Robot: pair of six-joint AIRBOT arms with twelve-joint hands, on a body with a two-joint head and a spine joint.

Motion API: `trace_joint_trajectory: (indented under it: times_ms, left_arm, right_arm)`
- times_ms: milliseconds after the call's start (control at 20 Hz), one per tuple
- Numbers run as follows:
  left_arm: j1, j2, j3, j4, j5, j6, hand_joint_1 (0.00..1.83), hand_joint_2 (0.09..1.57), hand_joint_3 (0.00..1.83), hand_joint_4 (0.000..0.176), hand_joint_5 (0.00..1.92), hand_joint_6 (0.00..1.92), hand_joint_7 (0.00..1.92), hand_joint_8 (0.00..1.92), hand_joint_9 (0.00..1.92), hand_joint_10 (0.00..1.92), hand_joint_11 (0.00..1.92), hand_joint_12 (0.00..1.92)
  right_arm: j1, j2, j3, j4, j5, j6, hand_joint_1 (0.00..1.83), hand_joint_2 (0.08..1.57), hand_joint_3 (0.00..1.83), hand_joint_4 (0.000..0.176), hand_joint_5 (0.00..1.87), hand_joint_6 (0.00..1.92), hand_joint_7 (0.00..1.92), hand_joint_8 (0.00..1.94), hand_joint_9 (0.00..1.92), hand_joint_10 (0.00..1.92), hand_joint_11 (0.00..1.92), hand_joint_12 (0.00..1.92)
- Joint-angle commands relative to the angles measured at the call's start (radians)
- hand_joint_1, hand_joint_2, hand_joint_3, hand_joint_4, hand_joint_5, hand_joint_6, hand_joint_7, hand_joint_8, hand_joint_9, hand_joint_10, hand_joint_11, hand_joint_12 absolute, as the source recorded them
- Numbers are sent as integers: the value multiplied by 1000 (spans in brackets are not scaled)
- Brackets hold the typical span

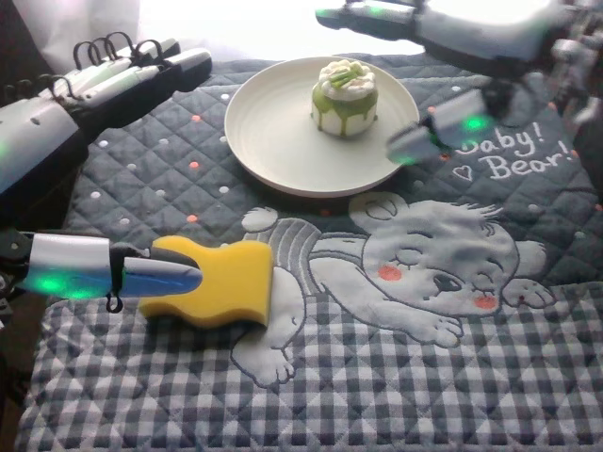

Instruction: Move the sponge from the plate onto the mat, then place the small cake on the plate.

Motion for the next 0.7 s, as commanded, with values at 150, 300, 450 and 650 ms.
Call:
trace_joint_trajectory:
  times_ms: [150,300,450,650]
  left_arm:
    - [17,18,-17,-41,-208,15,843,784,9,90,105,5,0,0,0,0,0,0]
    - [29,15,-18,-71,-250,17,822,794,12,109,100,2,0,0,0,0,42,19]
    - [60,15,-20,-121,-346,16,638,799,10,119,0,0,0,0,0,0,38,17]
    - [54,-36,49,-130,-523,-146,316,1053,32,112,0,0,0,0,0,0,6,53]
  right_arm:
    - [-177,149,-102,237,444,3,751,791,0,176,0,0,0,0,0,0,0,0]
    - [-346,226,-191,364,659,3,714,787,0,176,0,0,0,0,0,0,0,0]
    - [-471,262,-246,452,832,3,740,787,0,176,0,0,0,0,0,0,0,0]
    - [-589,281,-317,504,1024,3,710,1030,0,170,0,0,0,0,0,0,0,0]
